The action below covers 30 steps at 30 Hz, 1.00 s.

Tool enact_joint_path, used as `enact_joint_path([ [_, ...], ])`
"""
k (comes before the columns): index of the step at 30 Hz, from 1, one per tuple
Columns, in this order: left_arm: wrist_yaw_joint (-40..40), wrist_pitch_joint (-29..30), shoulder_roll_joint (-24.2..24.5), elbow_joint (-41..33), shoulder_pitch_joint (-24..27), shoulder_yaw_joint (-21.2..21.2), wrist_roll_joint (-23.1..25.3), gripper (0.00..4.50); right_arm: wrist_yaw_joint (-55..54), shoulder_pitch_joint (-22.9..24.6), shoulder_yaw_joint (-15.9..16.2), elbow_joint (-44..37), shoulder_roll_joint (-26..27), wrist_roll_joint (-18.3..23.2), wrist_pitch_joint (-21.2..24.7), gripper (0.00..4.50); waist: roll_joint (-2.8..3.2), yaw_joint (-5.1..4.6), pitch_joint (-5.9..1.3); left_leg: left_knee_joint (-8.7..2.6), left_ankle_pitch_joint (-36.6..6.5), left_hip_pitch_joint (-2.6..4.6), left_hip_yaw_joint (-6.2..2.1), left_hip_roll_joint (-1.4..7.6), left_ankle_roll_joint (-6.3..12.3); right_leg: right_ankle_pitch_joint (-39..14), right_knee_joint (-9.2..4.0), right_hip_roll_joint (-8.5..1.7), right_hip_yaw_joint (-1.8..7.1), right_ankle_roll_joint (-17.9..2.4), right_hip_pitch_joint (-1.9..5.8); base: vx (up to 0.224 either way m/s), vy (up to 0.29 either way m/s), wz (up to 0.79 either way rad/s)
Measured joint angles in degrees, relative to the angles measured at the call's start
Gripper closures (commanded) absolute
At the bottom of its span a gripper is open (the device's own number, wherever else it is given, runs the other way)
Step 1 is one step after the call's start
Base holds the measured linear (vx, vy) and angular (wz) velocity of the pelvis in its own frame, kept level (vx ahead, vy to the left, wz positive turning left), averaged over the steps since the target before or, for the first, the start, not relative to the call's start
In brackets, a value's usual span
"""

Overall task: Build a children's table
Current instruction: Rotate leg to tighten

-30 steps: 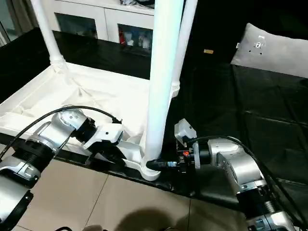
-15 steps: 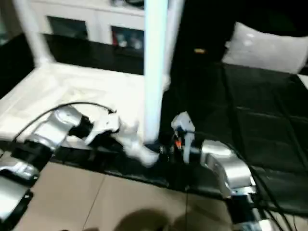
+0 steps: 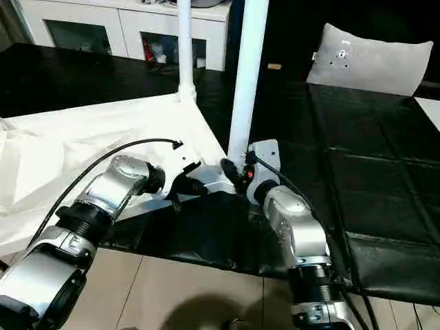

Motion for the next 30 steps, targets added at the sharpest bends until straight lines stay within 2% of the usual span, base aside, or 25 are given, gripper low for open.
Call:
enact_joint_path([
  [1,0.0,0.3,0.1,-0.4,0.1,-0.1,0.0,4.5,0.0,0.1,0.0,0.0,0.2,-0.1,-0.4,1.37,0.01,-0.03,0.0,0.0,0.0,0.02,0.0,0.01,-0.01,0.0,0.01,0.0,-0.01,0.0,0.0,0.0,0.0,0.0],
  [3,0.0,0.3,0.2,-0.5,0.1,-0.1,0.0,4.5,0.0,0.2,0.0,0.0,0.7,-0.1,-0.6,1.37,0.03,-0.06,0.02,0.0,0.0,0.05,0.0,0.01,-0.01,0.0,0.02,0.01,-0.01,0.0,0.0,0.0,0.0,0.0],
  [5,-0.2,0.3,0.6,-1.2,0.6,-0.2,0.0,4.5,0.3,0.5,0.1,-0.2,0.8,0.0,-1.0,1.0,0.04,-0.09,0.02,0.0,0.0,0.06,0.0,0.01,-0.02,0.0,0.03,0.01,0.0,0.0,0.0,0.0,0.0,0.0],
  [8,-2.5,-1.4,2.1,-2.1,1.5,-0.9,-0.1,4.5,3.7,2.2,0.9,-1.3,-0.3,0.9,-1.9,0.91,0.04,-0.07,0.02,0.0,0.0,0.07,0.0,0.01,-0.02,0.0,0.02,0.01,-0.01,0.0,0.01,0.0,0.0,0.0],
  [10,-4.0,-2.6,3.1,-2.2,1.6,-1.1,-0.3,4.5,5.4,2.5,1.2,-1.7,-1.0,1.8,-2.0,0.55,0.04,-0.02,0.03,0.0,0.0,0.06,0.0,0.01,-0.02,0.0,0.03,0.01,0.0,0.0,0.01,0.0,0.0,0.0],
  [12,-6.6,-6.5,5.2,-2.1,2.2,-1.5,-0.5,4.5,9.8,3.2,1.5,-2.3,-3.2,2.9,-2.4,0.49,0.07,0.14,0.04,0.0,0.0,0.05,0.0,0.01,-0.02,0.1,0.02,0.01,-0.01,-0.1,0.01,0.0,0.0,0.0],
  [16,-12.6,-13.5,8.4,-1.1,2.5,-3.0,-0.7,4.5,21.0,5.2,3.4,-4.0,-8.9,5.4,-3.3,0.04,0.17,0.96,0.1,0.01,0.0,0.05,-0.01,0.03,-0.02,0.1,0.03,0.0,-0.02,-0.1,0.03,0.0,0.0,0.0],
  [23,-23.2,-21.0,12.7,1.7,0.8,-5.9,-0.3,4.5,37.0,5.9,6.2,-5.0,-18.3,8.2,-3.8,0.01,0.18,3.11,0.1,0.21,0.0,0.12,0.0,0.01,0.02,0.1,0.02,-0.09,-0.01,-0.1,0.13,0.0,0.0,0.0],
  [30,-29.8,-26.6,14.7,2.9,0.1,-8.4,-0.1,4.5,45.6,4.4,8.4,-4.1,-21.8,8.2,-7.0,0.01,0.17,3.51,0.1,0.21,0.0,0.13,-0.01,0.03,0.0,0.1,0.09,-0.07,-0.04,0.0,0.27,0.0,0.0,0.0],
])
